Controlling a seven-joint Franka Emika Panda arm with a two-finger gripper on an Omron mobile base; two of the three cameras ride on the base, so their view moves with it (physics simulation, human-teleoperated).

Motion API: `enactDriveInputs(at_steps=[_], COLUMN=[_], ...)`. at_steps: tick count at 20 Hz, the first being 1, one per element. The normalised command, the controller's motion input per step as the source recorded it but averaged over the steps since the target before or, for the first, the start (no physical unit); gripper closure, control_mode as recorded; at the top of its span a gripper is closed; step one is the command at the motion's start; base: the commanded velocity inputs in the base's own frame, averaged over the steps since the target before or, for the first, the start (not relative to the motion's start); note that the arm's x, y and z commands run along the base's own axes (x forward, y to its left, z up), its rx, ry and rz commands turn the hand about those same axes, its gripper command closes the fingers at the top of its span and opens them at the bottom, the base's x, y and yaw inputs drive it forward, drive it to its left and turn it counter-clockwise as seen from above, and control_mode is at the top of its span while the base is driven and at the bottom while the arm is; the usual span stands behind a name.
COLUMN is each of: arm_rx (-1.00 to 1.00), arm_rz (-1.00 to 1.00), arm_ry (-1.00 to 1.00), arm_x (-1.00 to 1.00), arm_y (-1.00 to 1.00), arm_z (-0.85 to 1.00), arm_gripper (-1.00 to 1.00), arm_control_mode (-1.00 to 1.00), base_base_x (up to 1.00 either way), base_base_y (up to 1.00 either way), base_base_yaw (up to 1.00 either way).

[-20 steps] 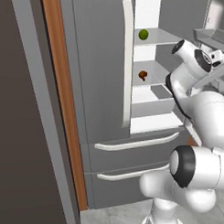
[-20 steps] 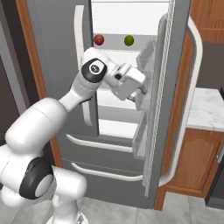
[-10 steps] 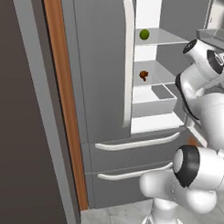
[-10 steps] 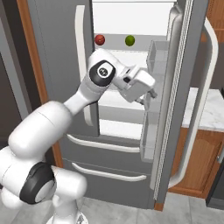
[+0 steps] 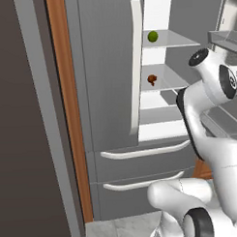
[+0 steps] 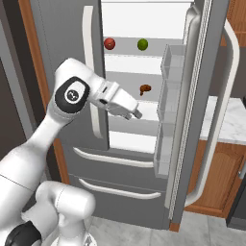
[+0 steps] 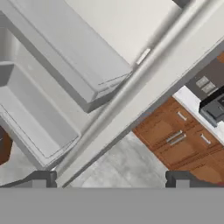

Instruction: Gather the lime and onion from the fridge and place them on a tray on the dining counter. Then gather the chicken drumsticks from the fridge and place them on the other tray.

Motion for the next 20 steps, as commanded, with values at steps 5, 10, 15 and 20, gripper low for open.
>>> enactDriveInputs(at_steps=[5,10,15,20], arm_rx=[0.02,0.05,0.14,0.2], arm_rz=[0.24,0.32,0.35,0.35], arm_ry=[-0.09,-0.02,0.0,0.01], arm_x=[0.05,0.17,0.54,0.6], arm_y=[1.0,1.0,0.74,0.63], arm_z=[-0.02,-0.01,0.05,0.18], arm_gripper=[-1.0,-1.0,-1.0,-1.0], arm_control_mode=[-1.0,-1.0,-1.0,-1.0], base_base_x=[0.0,0.0,0.0,0.0], base_base_y=[0.0,0.0,0.0,0.0], base_base_yaw=[0.0,0.0,0.0,0.0])
